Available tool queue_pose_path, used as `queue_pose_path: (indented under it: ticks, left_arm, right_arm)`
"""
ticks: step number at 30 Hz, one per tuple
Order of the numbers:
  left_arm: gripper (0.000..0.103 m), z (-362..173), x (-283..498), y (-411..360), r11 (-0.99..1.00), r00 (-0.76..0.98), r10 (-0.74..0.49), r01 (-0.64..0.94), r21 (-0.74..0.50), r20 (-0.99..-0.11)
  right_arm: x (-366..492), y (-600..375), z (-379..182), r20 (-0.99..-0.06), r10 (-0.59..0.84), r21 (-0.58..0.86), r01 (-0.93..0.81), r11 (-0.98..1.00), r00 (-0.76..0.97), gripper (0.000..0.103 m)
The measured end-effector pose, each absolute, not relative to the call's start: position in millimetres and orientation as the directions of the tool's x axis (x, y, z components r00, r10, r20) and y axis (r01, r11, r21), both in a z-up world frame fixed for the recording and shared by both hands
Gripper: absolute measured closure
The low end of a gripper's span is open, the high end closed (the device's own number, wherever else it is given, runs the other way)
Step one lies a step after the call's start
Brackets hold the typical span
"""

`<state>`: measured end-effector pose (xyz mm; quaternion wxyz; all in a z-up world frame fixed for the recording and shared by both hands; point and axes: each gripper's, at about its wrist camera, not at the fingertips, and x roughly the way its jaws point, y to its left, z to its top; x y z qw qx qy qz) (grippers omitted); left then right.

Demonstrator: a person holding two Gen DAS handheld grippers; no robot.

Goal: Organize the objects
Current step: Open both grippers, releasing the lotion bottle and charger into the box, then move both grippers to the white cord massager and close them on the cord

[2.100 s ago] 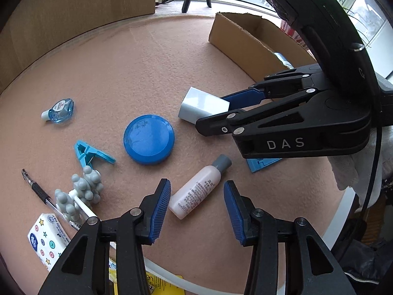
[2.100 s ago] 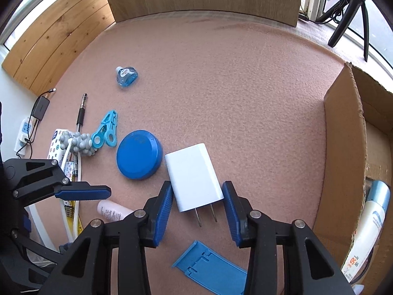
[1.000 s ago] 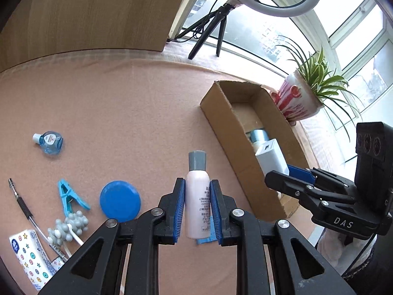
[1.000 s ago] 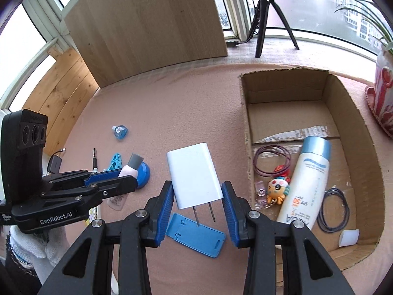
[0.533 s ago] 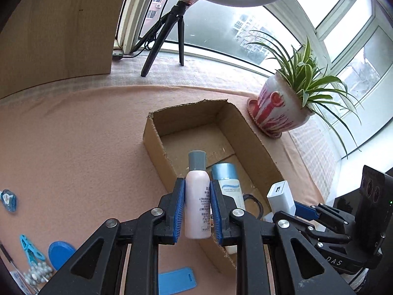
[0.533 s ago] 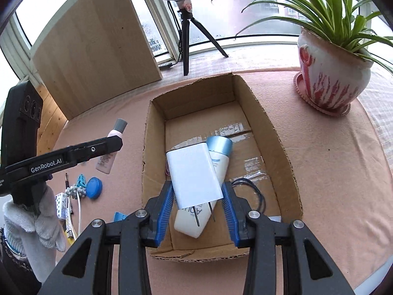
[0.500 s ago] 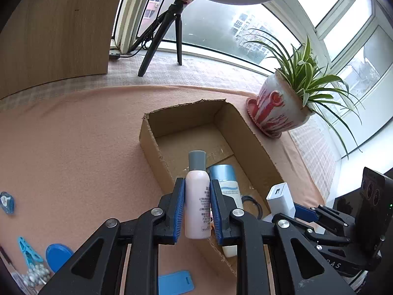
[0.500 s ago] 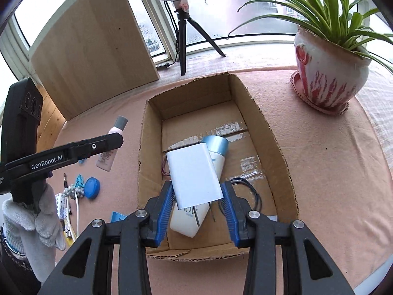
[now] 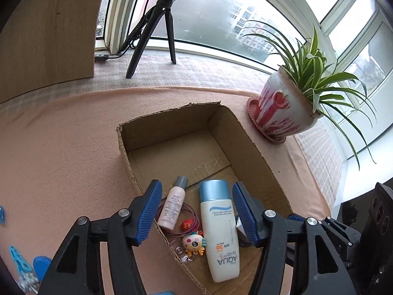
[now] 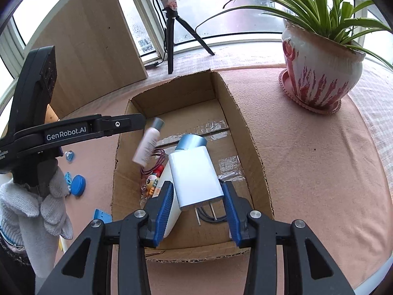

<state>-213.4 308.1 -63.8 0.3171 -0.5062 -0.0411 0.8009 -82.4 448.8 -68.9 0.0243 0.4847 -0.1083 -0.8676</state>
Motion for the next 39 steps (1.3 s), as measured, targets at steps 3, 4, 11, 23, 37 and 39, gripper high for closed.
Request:
queue_pose_path:
  ticks: [3, 4, 11, 23, 37, 39]
  left_arm:
    - [0.04, -60, -210, 303, -0.803, -0.302, 0.538, -0.469, -0.369, -0.787]
    - [0.04, -59, -209, 300, -0.804, -0.305, 0.538, -0.467, -0.369, -0.786]
    - [0.04, -51, -199, 260, -0.821, -0.328, 0.533, -0.424, -0.383, -0.78]
    - [0.04, -48, -163, 132, -0.879, -0.402, 0.47, -0.288, -0.379, -0.786]
    - [0.041, -102, -117, 13, -0.911, -0.363, 0.406, -0.098, -0.4, -0.838]
    - [0.042, -109, -116, 8, -0.91, -0.352, 0.41, -0.088, -0.406, -0.842]
  right_arm:
    - [-81, 445, -65, -0.824, -0.128, 0.186, -0.05, -0.981, -0.552, 0.042]
    - [-81, 444, -65, -0.821, -0.124, 0.181, -0.049, -0.982, -0.557, 0.042]
    - [-84, 430, -66, -0.822, -0.138, 0.179, -0.022, -0.984, -0.552, 0.042]
    - [-84, 382, -65, -0.813, -0.232, 0.222, 0.084, -0.971, -0.534, 0.042]
    - [-70, 279, -87, -0.837, -0.377, 0.288, 0.268, -0.919, -0.395, 0.042]
    - [-65, 261, -89, -0.844, -0.373, 0.265, 0.305, -0.915, -0.385, 0.042]
